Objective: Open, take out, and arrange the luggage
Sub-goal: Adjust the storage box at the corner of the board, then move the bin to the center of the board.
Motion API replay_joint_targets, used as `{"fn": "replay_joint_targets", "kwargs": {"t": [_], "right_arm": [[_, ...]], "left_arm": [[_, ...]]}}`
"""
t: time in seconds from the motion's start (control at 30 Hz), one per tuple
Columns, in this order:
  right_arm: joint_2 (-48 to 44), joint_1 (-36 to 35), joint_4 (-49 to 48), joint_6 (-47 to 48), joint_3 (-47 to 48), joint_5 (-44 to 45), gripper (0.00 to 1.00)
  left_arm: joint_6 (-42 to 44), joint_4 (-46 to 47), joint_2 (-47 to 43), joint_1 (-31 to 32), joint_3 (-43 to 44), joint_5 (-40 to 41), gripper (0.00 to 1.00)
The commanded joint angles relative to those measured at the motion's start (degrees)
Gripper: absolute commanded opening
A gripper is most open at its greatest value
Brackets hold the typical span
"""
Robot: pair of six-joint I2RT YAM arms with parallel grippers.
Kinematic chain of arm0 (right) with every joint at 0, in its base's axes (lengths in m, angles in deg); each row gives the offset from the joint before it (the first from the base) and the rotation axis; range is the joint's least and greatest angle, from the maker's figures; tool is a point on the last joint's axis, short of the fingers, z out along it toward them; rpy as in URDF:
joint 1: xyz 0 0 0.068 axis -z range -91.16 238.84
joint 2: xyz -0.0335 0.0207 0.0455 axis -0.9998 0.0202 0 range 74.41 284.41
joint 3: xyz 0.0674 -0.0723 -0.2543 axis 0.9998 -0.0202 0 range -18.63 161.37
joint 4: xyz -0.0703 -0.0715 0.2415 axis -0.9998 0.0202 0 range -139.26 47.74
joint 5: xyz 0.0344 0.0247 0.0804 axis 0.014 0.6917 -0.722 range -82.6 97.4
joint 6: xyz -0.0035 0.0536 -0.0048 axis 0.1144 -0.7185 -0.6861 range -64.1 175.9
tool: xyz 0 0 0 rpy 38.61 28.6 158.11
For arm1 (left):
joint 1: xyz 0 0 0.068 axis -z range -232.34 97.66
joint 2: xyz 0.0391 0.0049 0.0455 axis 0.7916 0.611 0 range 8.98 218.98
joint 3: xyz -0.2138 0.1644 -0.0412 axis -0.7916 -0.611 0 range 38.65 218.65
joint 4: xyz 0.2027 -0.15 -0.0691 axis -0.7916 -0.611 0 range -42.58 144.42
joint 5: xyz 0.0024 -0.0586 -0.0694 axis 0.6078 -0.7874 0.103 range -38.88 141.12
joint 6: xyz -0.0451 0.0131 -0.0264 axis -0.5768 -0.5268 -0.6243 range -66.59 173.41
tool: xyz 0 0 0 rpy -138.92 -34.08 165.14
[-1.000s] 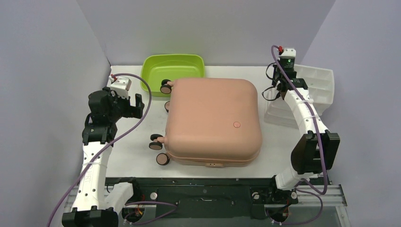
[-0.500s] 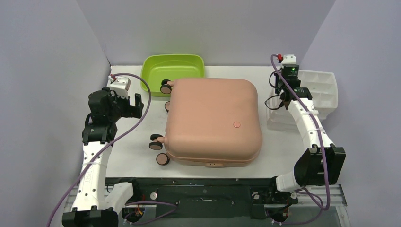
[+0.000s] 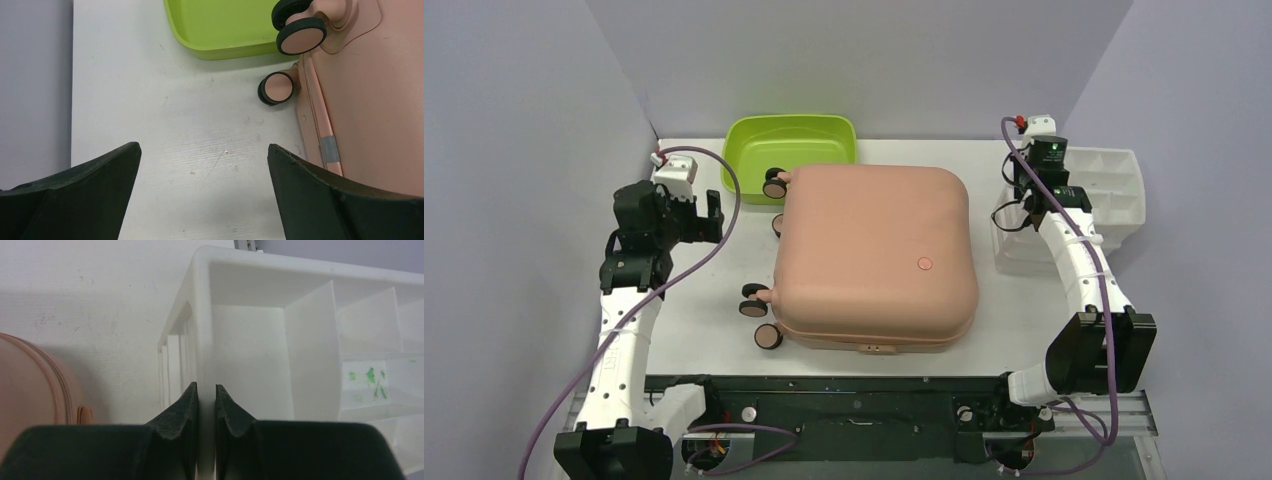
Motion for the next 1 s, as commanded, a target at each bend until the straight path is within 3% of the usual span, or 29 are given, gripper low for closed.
{"fn": "replay_joint_targets", "kwargs": {"t": [0.0, 0.07, 0.13, 0.23, 0.3, 0.43, 0.7, 0.97], "right_arm": [[-1.9, 1.6, 0.8, 3.4, -1.4, 1.2, 0.0], [-1.9, 1.8, 1.0, 3.9, -1.3, 0.8, 0.02], [-2.0, 1.9, 1.4, 4.3, -0.8, 0.8, 0.11], [-2.4, 2.0, 3.7, 4.7, 1.8, 0.0, 0.38], [-3.7, 2.0, 4.6, 4.6, 3.0, -1.0, 0.51], [-7.2, 1.8, 6.0, 3.5, 4.6, -2.9, 0.65], [-15.5, 0.9, 7.3, 0.0, 5.5, -7.9, 0.66], [-22.2, -0.1, 8.1, -3.7, 2.4, -14.1, 0.66]], "left_arm": [[-0.9, 3.4, 0.6, -0.2, 3.4, 1.7, 0.96], [-1.0, 3.8, 1.2, -0.2, 3.8, 2.5, 0.96], [-1.2, 4.5, 2.3, 0.0, 4.4, 3.5, 0.96], [-1.5, 5.6, 5.8, 0.5, 6.2, 5.6, 0.96], [-2.1, 6.0, 8.7, 0.8, 8.4, 6.8, 0.96], [-2.9, 7.2, 15.7, 1.9, 13.5, 9.5, 0.96], [-3.5, 7.6, 35.3, 5.2, 27.1, 20.6, 0.96], [-5.3, 0.1, 56.1, 5.3, 43.2, 28.2, 0.99]]}}
